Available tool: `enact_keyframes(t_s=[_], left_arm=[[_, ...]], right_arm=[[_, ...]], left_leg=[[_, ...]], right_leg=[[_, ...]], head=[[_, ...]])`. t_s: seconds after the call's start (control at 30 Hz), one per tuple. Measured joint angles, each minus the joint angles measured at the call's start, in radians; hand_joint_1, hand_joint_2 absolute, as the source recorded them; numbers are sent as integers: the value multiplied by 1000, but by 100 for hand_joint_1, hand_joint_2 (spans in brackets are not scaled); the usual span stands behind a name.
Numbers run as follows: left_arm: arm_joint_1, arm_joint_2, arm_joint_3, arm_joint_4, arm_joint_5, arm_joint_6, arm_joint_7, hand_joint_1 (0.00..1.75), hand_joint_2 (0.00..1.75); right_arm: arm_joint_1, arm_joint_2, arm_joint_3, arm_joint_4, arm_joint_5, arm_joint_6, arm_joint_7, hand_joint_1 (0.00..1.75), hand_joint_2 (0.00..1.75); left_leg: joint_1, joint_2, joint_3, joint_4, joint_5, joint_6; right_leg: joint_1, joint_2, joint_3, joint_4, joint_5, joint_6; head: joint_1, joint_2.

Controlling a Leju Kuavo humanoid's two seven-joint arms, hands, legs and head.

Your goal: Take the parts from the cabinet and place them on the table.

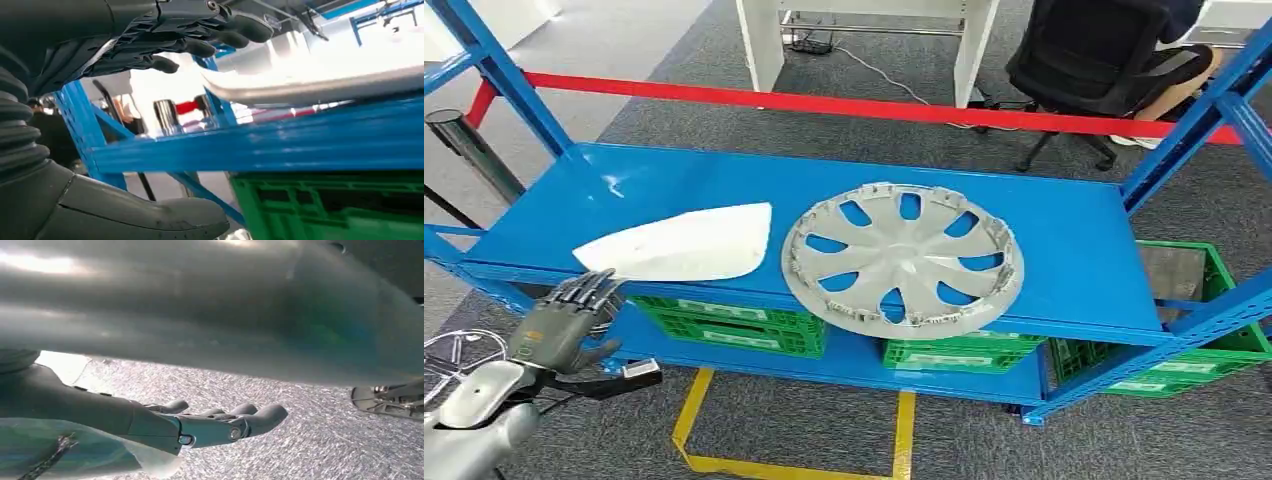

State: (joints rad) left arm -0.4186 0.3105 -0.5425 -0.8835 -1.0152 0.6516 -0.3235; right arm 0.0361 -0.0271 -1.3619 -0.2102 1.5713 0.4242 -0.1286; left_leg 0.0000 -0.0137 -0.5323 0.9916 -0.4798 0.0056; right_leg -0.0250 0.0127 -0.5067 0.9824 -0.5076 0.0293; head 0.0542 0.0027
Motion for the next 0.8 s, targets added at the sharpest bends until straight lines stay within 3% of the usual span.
enact_keyframes(t_s=[0.2, 0.8], left_arm=[[-53, 19, -2, 6, -40, -2, 16, 0, 175], [-53, 43, -1, 8, -15, -1, 19, 0, 175]], right_arm=[[0, -6, 0, 0, 0, 0, -1, 0, 0], [1, -13, 0, 4, 0, 1, -6, 0, 0]], left_leg=[[0, 0, 0, 0, 0, 0], [0, 0, 0, 0, 0, 0]], right_leg=[[0, 0, 0, 0, 0, 0], [0, 0, 0, 0, 0, 0]], head=[[0, 0], [0, 0]])
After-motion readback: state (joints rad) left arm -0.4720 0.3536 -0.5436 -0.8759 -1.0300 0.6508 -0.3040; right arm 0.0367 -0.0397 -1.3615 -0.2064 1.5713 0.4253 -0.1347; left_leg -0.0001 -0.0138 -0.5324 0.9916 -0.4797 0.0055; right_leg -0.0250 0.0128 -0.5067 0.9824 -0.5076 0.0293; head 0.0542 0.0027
